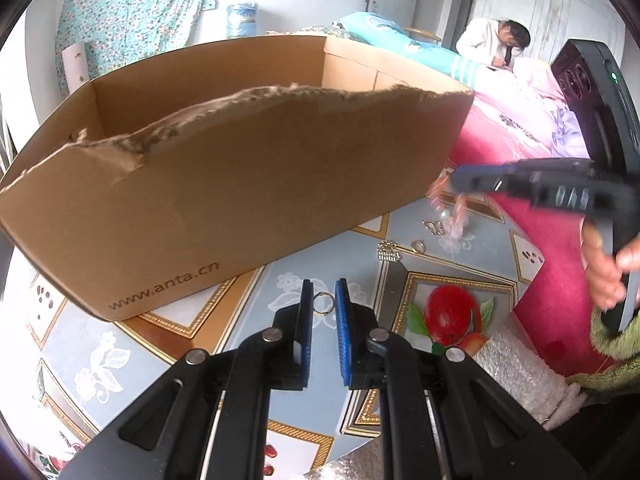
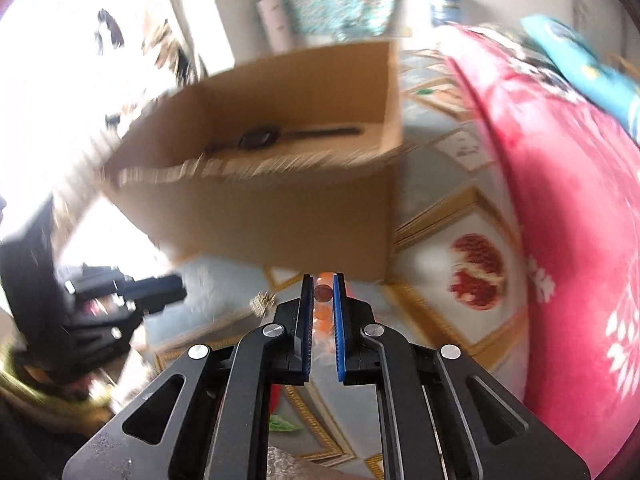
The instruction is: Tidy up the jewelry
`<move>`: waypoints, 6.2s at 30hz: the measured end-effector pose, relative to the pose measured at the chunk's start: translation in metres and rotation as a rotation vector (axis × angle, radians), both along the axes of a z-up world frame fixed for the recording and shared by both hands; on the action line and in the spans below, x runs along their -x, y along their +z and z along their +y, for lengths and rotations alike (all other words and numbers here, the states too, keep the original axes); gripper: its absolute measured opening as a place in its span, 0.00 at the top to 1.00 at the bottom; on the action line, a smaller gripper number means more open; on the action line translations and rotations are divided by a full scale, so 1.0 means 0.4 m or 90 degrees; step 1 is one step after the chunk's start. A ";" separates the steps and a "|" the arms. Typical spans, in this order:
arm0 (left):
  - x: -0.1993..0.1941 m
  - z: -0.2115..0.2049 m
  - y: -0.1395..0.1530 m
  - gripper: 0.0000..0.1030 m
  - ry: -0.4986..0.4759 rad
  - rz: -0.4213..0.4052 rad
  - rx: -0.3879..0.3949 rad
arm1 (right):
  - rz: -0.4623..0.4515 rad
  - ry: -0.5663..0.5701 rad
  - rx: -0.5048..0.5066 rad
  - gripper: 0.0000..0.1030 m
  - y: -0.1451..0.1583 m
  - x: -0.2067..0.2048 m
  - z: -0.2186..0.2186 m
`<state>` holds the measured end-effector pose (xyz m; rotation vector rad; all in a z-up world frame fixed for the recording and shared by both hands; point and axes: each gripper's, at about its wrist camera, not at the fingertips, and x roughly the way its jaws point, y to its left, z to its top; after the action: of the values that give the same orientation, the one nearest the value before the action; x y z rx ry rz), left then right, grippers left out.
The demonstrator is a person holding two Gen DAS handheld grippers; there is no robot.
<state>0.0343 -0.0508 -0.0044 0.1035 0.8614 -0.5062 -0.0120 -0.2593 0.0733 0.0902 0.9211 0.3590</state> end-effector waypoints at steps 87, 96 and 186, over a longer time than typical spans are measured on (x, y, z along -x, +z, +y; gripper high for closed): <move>0.001 0.012 0.053 0.90 0.010 -0.002 0.017 | 0.089 0.056 -0.075 0.73 -0.094 0.043 0.057; 0.000 0.014 0.053 0.90 0.011 0.000 0.016 | 0.094 0.051 -0.078 0.73 -0.100 0.043 0.049; -0.299 -0.040 0.208 0.82 0.069 -0.001 0.033 | -0.108 0.001 0.051 0.78 0.131 -0.184 0.125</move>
<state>0.1539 -0.0667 0.0788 0.0096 0.8474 -0.4266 0.0617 -0.2092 0.1259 -0.0149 0.7662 0.3254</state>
